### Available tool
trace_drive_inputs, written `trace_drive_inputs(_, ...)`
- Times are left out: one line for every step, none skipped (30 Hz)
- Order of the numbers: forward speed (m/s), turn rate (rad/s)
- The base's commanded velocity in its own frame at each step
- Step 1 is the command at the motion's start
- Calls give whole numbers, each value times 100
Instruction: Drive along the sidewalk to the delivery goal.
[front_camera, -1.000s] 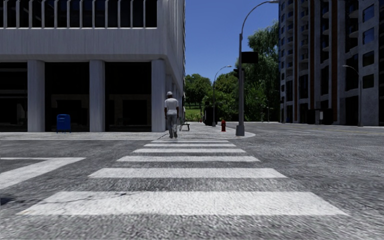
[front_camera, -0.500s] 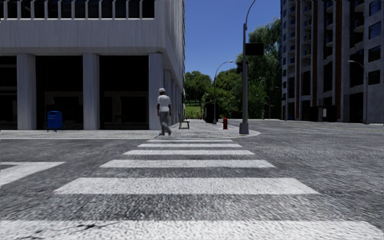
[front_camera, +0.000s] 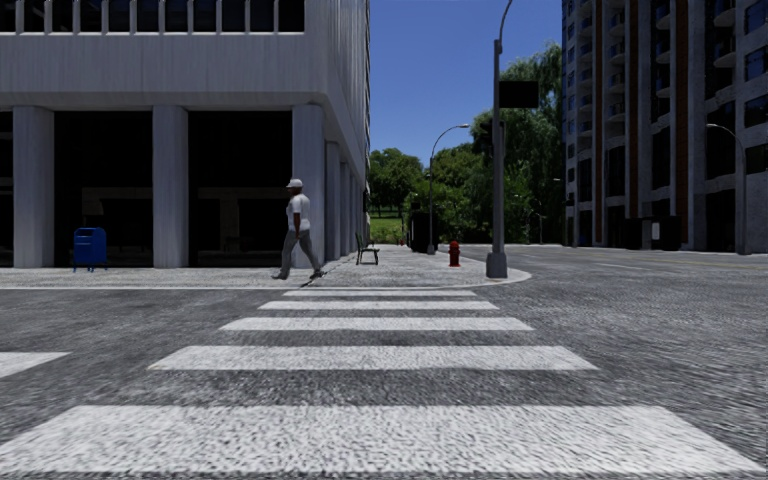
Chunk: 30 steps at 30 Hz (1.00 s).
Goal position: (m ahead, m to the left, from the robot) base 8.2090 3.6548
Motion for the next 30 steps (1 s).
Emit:
trace_drive_inputs(132, 0)
trace_drive_inputs(132, 0)
trace_drive_inputs(132, 0)
trace_drive_inputs(132, 0)
trace_drive_inputs(132, 0)
trace_drive_inputs(132, 0)
trace_drive_inputs(132, 0)
trace_drive_inputs(132, 0)
trace_drive_inputs(132, 0)
trace_drive_inputs(141, 0)
trace_drive_inputs(160, 0)
trace_drive_inputs(160, 0)
trace_drive_inputs(200, 0)
trace_drive_inputs(200, 0)
trace_drive_inputs(200, 0)
trace_drive_inputs(200, 0)
trace_drive_inputs(200, 0)
trace_drive_inputs(200, 0)
trace_drive_inputs(200, 0)
trace_drive_inputs(200, 0)
trace_drive_inputs(200, 0)
trace_drive_inputs(200, 0)
trace_drive_inputs(200, 0)
trace_drive_inputs(200, 0)
trace_drive_inputs(200, 0)
trace_drive_inputs(200, 0)
trace_drive_inputs(200, 0)
trace_drive_inputs(200, 0)
trace_drive_inputs(200, 0)
trace_drive_inputs(200, 0)
